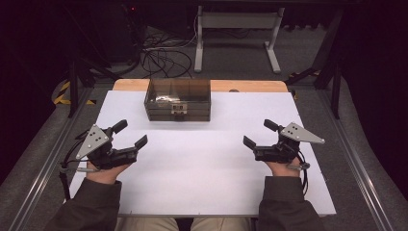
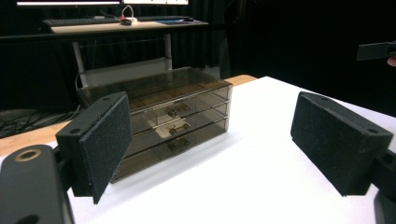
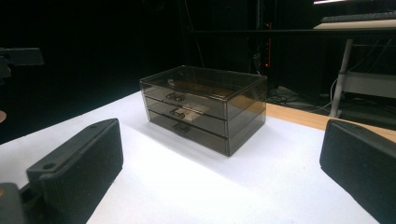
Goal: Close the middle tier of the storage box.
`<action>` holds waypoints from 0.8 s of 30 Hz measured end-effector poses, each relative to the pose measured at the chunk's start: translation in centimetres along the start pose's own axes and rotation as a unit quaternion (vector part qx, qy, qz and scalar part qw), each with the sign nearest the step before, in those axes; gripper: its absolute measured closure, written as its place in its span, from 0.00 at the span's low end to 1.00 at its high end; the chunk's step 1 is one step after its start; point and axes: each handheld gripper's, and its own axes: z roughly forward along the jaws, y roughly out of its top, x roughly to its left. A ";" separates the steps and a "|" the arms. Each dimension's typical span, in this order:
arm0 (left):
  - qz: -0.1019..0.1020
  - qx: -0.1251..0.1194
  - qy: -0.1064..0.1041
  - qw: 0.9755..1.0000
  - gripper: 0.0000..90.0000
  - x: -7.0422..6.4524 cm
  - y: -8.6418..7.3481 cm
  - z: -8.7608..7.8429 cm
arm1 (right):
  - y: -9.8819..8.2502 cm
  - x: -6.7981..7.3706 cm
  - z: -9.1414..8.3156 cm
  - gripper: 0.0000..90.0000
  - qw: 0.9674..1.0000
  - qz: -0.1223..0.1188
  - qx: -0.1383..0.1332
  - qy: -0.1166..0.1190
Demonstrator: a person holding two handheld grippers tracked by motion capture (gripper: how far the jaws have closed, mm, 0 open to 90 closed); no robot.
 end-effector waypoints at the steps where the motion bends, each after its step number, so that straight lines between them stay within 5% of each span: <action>1: -0.001 0.001 0.001 1.000 0.15 0.0 0.0 -0.1 | 0.0 0.0 0.0 0.00 1.000 0.001 0.001 0.000; 24: -0.008 -0.016 0.007 1.000 0.14 0.6 0.1 -3.0 | 0.1 0.2 0.0 0.00 1.000 -0.004 -0.001 -0.006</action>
